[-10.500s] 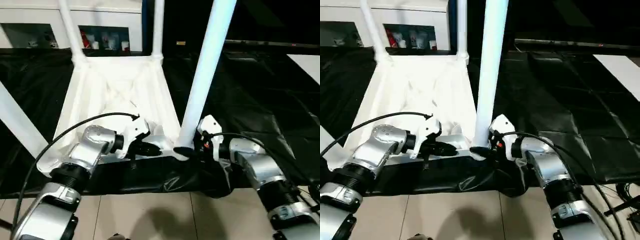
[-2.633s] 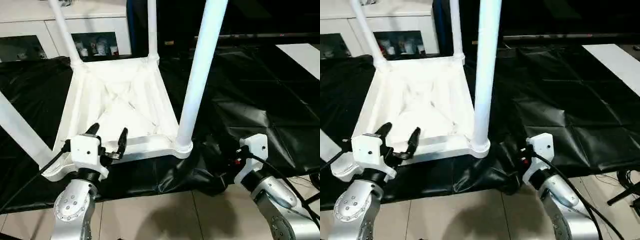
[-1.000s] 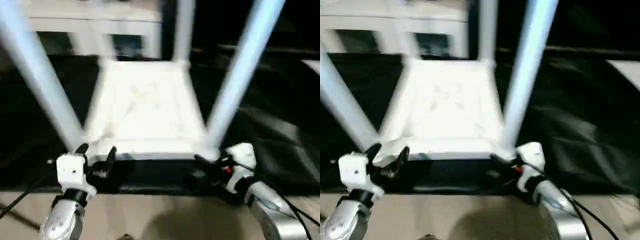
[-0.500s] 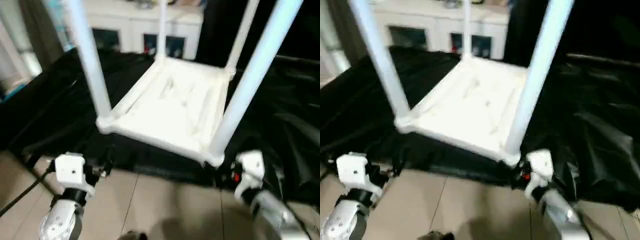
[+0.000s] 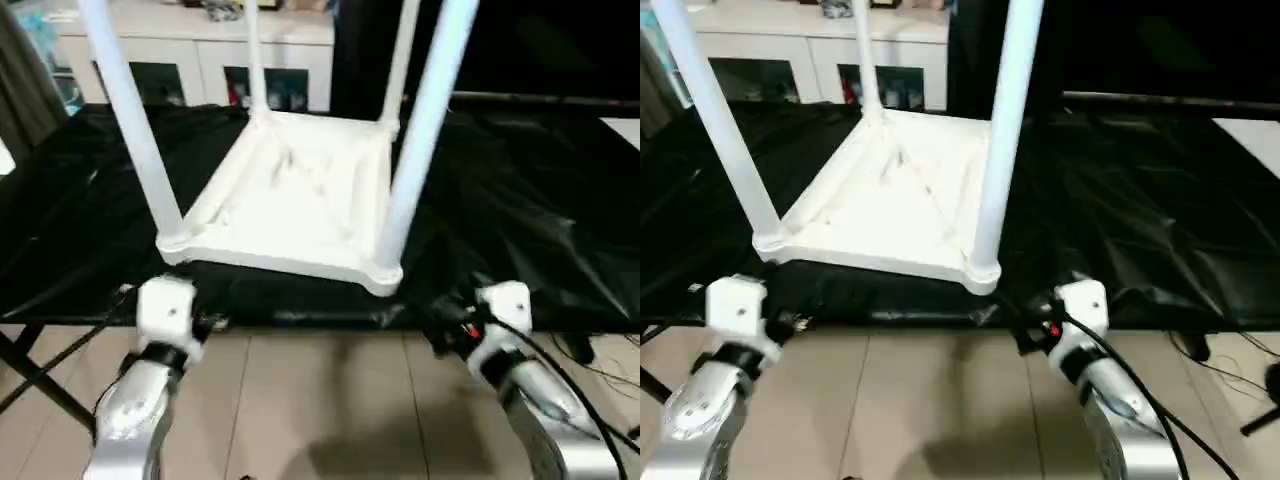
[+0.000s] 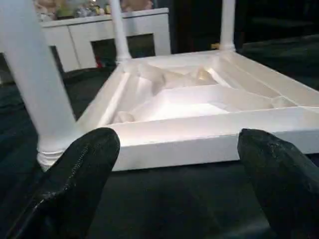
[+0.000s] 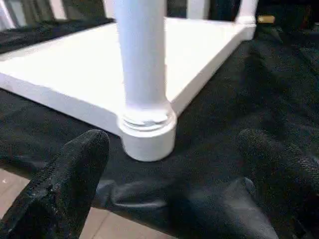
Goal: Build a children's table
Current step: Rotate leg to tighten
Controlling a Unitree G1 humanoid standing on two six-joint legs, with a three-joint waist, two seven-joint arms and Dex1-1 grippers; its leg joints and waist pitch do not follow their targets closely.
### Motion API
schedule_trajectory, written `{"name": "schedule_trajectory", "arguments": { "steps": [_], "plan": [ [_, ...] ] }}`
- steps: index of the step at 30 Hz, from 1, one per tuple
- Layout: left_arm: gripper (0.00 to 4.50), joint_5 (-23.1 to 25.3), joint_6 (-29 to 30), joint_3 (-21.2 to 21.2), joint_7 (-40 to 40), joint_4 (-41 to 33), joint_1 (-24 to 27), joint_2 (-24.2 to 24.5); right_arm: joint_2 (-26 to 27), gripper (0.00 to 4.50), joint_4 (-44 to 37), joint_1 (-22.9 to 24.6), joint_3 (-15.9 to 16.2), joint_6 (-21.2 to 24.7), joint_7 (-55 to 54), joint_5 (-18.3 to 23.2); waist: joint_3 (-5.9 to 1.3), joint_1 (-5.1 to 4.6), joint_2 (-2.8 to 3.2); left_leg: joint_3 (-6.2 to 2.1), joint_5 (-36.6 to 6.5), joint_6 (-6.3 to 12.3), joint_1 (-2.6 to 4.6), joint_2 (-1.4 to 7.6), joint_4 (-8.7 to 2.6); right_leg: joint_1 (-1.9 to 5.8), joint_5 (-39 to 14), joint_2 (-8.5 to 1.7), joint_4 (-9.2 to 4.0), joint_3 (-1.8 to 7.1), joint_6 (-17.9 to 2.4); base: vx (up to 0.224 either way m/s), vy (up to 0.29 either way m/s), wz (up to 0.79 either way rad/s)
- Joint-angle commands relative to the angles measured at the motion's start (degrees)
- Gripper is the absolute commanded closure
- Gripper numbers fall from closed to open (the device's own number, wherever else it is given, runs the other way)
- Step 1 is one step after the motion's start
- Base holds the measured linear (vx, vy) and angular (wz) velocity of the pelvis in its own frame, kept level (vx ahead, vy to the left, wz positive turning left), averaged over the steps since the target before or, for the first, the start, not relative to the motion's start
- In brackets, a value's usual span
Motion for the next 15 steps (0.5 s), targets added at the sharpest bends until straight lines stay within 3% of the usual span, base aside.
{"name": "schedule_trajectory", "arguments": {
  "steps": [1,2,3,4,5,6,7,8,9,10,11,12,13,14,15],
  "plan": [
    [0.1,0.86,1.29,0.08,1.31,0.87,-0.73,0.24,0.25,0.0,-0.93,-0.47,0.45,0.13,0.94,1.7,-1.01,-0.15,0.4,-3.33,-39.5,-5.75,1.28,5.58,-7.13,-0.1,-34.25,-5.84,-6.87,1.58,-2.54,-0.061,0.002,-0.06],
    [0.1,1.12,1.46,0.15,1.7,0.86,-0.73,0.26,0.28,0.0,-1.23,-0.34,0.46,0.24,1.13,1.98,-1.07,-0.22,0.55,-3.37,-41.14,-5.97,0.69,5.87,-8.0,0.68,-31.64,-5.42,-6.08,1.12,-2.49,-0.063,0.009,-0.09],
    [0.1,1.3,1.51,0.19,1.9,0.91,-0.75,0.28,0.27,0.0,-1.35,-0.27,0.47,0.28,1.22,2.14,-1.3,0.26,0.86,-3.42,-43.43,-6.63,-1.17,6.46,-10.4,2.61,-24.32,-4.66,-2.53,1.35,-3.06,-0.063,0.009,-0.09],
    [0.1,0.73,1.52,0.4,1.66,0.68,-0.49,0.19,0.28,0.0,-1.89,0.16,0.6,0.33,1.43,2.38,-1.6,1.63,0.8,-2.14,-44.26,-7.32,-2.77,6.37,-12.83,3.88,-20.87,-3.39,1.42,1.73,-2.68,-0.069,-0.01,-0.01],
    [0.1,0.12,1.46,0.68,1.4,0.42,-0.19,0.14,0.32,0.0,-2.25,0.58,0.81,0.3,1.46,2.35,-1.41,2.1,-1.14,-0.55,-38.32,-7.61,-0.44,5.26,-10.63,0.22,-30.93,-4.59,-2.24,3.79,-2.05,0.0,0.0,0.0],
    [0.1,-0.35,1.06,0.91,1.3,0.19,0.08,0.05,0.59,0.0,-2.43,0.95,0.82,0.49,1.46,2.52,-1.44,2.17,-2.39,-0.08,-30.42,-6.47,3.58,3.43,-4.3,-4.27,-44.43,-7.36,-8.17,4.42,-1.51,0.009,-0.069,0.16],
    [0.1,-0.42,1.12,0.95,1.32,0.13,0.13,0.02,0.65,0.0,-2.45,1.02,0.85,0.54,1.45,2.53,-0.64,1.11,-3.29,-1.17,-5.16,-1.27,5.69,-0.36,5.91,-6.99,-58.78,-11.02,-13.93,5.06,-1.87,0.007,-0.063,-0.01],
    [0.1,-1.05,1.55,1.12,1.43,-0.43,0.62,-0.2,1.42,0.0,-2.44,1.62,1.28,0.75,1.48,2.44,-0.54,1.62,-2.4,-2.21,-2.63,-0.52,0.65,1.56,3.51,-0.68,-51.94,-12.27,-11.1,5.19,-1.76,0.07,-0.026,-0.25],
    [0.1,-1.24,1.6,1.07,1.3,-0.49,0.68,-0.21,1.57,0.0,-2.37,1.65,1.33,0.7,1.53,2.45,-0.5,2.06,-1.81,-2.6,-6.45,-1.22,0.36,3.24,-0.09,0.37,-45.65,-10.53,-9.28,3.12,-2.45,0.034,0.028,-0.35],
    [0.1,-1.13,1.78,0.88,1.33,-0.6,0.68,-0.11,1.68,0.0,-2.22,1.52,1.34,0.61,1.44,2.57,-2.59,2.43,0.69,-3.71,-17.36,-2.6,2.36,6.01,-4.96,0.15,-20.97,-4.93,-5.03,2.05,-4.92,0.042,0.058,-0.14],
    [0.1,-1.0,1.95,0.76,1.43,-0.67,0.66,-0.04,1.72,0.0,-2.13,1.42,1.31,0.61,1.33,2.68,-2.15,1.11,1.14,-4.03,-29.57,-3.95,2.76,7.43,-7.05,-0.37,-6.81,-3.36,-2.92,1.85,-6.79,0.0,0.0,0.0],
    [0.1,-0.99,2.02,0.68,1.47,-0.72,0.6,-0.02,1.7,0.0,-2.08,1.3,1.3,0.66,1.29,2.77,-1.3,0.44,1.0,-3.52,-40.81,-4.14,2.95,6.91,-8.2,0.02,-10.1,-3.58,-3.67,1.48,-6.69,0.0,0.0,0.0],
    [0.1,-1.01,2.06,0.54,1.45,-0.76,0.57,0.02,1.73,0.0,-1.97,1.14,1.18,0.85,1.18,2.92,-1.07,0.24,0.94,-3.24,-44.61,-4.05,3.48,6.51,-8.29,-0.07,-15.32,-3.58,-4.32,1.13,-5.79,0.0,0.0,0.0],
    [0.1,-1.29,2.13,0.44,1.29,-0.79,0.52,-0.01,1.71,0.0,-1.94,1.01,1.07,1.05,1.14,3.05,0.15,-0.5,0.97,-2.36,-52.0,-4.15,5.43,6.04,-8.69,-1.07,-26.32,-2.42,-6.16,-1.12,-3.22,0.0,0.0,0.0],
    [0.1,-1.41,2.21,0.39,1.24,-0.83,0.51,-0.02,1.67,0.0,-1.98,0.99,1.03,1.15,1.14,3.08,0.59,-0.98,1.38,-1.25,-55.53,-3.64,4.51,6.41,-10.86,0.94,-26.71,-0.55,-4.74,-3.93,-1.25,0.0,0.0,0.0]
  ]
}}
